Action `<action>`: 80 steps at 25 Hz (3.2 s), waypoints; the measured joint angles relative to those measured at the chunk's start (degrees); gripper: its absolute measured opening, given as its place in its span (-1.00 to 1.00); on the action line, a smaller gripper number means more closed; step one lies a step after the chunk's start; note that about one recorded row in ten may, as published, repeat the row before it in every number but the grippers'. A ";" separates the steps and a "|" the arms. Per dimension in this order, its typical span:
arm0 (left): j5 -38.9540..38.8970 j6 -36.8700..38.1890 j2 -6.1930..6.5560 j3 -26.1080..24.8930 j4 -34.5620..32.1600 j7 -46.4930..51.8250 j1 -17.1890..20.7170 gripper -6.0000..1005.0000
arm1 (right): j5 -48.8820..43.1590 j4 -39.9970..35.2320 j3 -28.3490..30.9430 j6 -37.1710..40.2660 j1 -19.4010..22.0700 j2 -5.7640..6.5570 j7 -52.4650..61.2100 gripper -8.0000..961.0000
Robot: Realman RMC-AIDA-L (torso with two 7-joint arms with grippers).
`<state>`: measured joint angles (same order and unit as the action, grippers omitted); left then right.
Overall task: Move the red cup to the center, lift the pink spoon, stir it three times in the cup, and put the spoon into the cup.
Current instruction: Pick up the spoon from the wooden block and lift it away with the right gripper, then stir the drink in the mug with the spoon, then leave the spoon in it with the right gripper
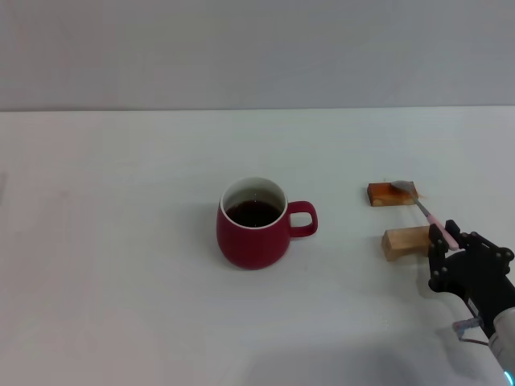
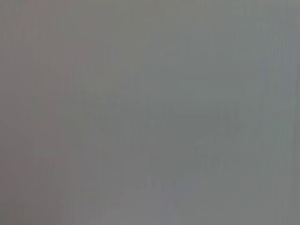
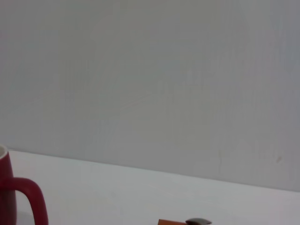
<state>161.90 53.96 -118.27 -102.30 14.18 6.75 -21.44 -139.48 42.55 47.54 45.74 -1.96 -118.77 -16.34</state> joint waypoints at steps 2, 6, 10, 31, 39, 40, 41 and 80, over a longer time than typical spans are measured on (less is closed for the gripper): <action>0.00 0.00 0.05 0.00 -0.03 0.01 0.00 0.69 | 0.00 0.60 0.35 -0.02 0.18 0.06 -0.41 -0.66; 0.00 0.00 0.06 0.00 -0.03 0.02 0.00 0.69 | 0.06 1.66 0.70 -0.10 0.55 0.03 -3.46 -0.66; -0.03 0.00 0.06 0.00 -0.03 0.02 0.01 0.69 | 0.10 2.64 0.97 -0.23 0.86 -0.01 -4.62 -0.66; -0.10 -0.26 0.21 -0.11 -0.74 0.10 -0.14 0.69 | 0.14 9.78 6.06 -0.36 3.24 -0.17 -14.72 -0.70; -0.09 -0.35 0.24 -0.35 -1.01 0.11 -0.42 0.69 | -0.15 11.04 7.40 -0.91 3.52 -0.08 -15.00 -0.70; -0.09 -0.35 0.24 -0.38 -1.01 0.11 -0.42 0.69 | -0.15 11.11 7.47 -0.92 3.53 -0.07 -15.02 -0.70; -0.09 -0.35 0.24 -0.40 -1.01 0.11 -0.43 0.69 | -0.16 11.23 7.56 -0.92 3.54 -0.07 -15.04 -0.70; -0.09 -1.02 0.24 -0.44 -1.00 0.11 -1.79 0.69 | 2.80 29.40 9.56 -15.90 -1.96 -0.31 -20.28 -0.71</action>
<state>161.81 52.94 -118.03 -102.74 13.18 6.86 -23.24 -136.67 71.95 57.10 29.84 -3.92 -119.08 -36.62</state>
